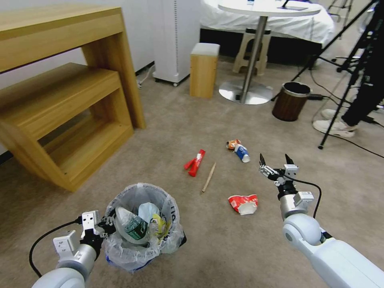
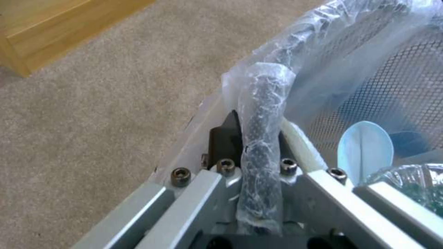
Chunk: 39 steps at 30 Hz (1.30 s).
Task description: Pick up the trash bin and place the garbage on the floor into it.
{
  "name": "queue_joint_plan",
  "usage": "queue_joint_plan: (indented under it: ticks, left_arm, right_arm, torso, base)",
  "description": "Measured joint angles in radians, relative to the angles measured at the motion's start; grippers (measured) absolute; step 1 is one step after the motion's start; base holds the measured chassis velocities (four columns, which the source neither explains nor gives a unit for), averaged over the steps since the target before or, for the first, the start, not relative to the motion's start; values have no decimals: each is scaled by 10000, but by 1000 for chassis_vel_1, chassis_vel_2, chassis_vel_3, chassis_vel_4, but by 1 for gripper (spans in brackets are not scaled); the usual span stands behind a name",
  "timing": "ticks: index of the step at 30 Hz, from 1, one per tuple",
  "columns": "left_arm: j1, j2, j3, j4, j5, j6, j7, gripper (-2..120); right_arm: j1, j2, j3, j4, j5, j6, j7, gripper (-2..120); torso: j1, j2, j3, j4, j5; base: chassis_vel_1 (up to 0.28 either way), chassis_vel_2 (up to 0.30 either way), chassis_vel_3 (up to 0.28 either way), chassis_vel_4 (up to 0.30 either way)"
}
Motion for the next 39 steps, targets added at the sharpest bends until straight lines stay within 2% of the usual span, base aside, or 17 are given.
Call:
queue_joint_plan:
  ticks: [5,26,39]
  left_arm:
    - [-29,-5,3,4,10,-1,-30,1]
    - [-171,42,-194,8,-82,7,-31,1]
    - [-120,20,-227,-52,-82,-10,-34,1]
  right_arm:
    - [-128,23,219,5,-24,5,-165,100]
    - [-597,-39,605,260,-250,29,-290,100]
    - [-382,-12,433,157,-395,40,-318,99]
  torso:
    - [0,0,0,9,0]
    - [0,0,0,4,0]
    - [0,0,0,4,0]
  base:
    - [0,0,0,0]
    - [0,0,0,0]
    - [-22,18,21,-25]
